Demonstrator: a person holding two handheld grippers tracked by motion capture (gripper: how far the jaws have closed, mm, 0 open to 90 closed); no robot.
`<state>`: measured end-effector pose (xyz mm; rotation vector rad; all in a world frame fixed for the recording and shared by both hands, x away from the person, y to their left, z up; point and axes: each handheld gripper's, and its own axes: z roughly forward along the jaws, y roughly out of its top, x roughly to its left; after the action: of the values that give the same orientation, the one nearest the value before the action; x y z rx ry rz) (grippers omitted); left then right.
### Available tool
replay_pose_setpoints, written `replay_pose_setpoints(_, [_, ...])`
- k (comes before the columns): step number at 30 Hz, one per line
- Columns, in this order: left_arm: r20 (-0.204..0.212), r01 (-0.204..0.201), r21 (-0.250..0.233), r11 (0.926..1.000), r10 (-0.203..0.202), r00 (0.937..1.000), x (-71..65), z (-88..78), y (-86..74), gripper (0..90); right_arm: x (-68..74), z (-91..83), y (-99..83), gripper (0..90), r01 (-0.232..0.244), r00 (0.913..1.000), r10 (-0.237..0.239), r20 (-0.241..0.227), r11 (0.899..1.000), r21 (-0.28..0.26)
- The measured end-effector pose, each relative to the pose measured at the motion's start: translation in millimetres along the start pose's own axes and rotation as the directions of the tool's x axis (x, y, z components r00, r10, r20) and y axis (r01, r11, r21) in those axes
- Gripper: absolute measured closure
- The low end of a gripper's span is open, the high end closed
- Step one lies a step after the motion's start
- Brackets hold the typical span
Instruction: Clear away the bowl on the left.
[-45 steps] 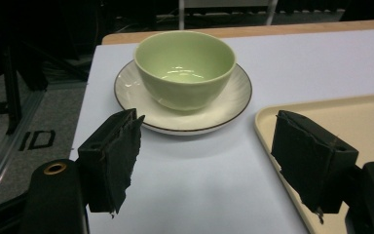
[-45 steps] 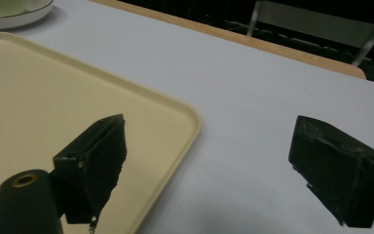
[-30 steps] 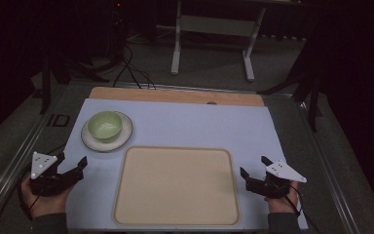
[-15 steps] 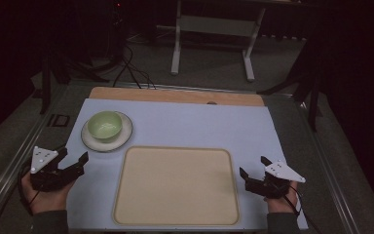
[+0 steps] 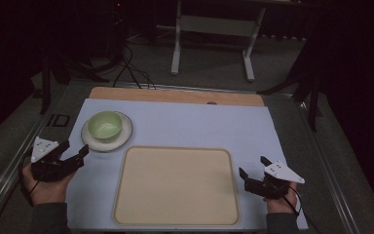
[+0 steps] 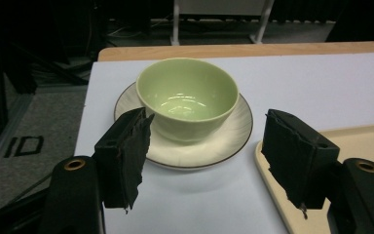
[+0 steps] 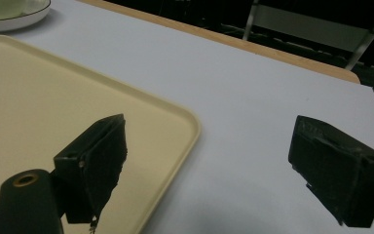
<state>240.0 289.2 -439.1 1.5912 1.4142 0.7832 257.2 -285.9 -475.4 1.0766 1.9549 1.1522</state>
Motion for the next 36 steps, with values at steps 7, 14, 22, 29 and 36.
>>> replay_pose_setpoints(7, [0.010, -0.014, 0.011, 0.9998, 0.014, 0.9998, -5.6, 12.2, 6.4, 35.2, 0.5, 0.0, 0.3, 13.4, 0.003, 1.0000, -0.003, -0.001, 1.000, -0.001])
replay_pose_setpoints(14, [0.004, 0.000, 0.025, 0.9997, 0.000, 1.0000, -3.1, 25.3, 11.3, 36.0, 0.8, -0.1, 0.4, 13.4, 0.007, 1.0000, -0.007, 0.001, 1.000, 0.000])
replay_pose_setpoints(22, [0.000, 0.023, 0.048, 0.9986, -0.023, 0.9997, 3.5, 41.8, 14.1, 39.0, 1.5, 0.2, 0.6, 13.4, 0.014, 0.9999, -0.014, 0.001, 1.000, 0.000])
replay_pose_setpoints(29, [-0.025, 0.052, 0.070, 0.9962, -0.050, 0.9984, 12.4, 53.3, 15.3, 39.4, 2.4, 0.4, 0.7, 13.4, 0.018, 0.9998, -0.018, -0.001, 1.000, 0.002])
replay_pose_setpoints(36, [-0.045, 0.082, 0.065, 0.9945, -0.079, 0.9959, 19.5, 60.3, 17.2, 39.0, 3.2, 0.5, 0.9, 13.4, 0.022, 0.9998, -0.022, -0.003, 1.000, 0.002])
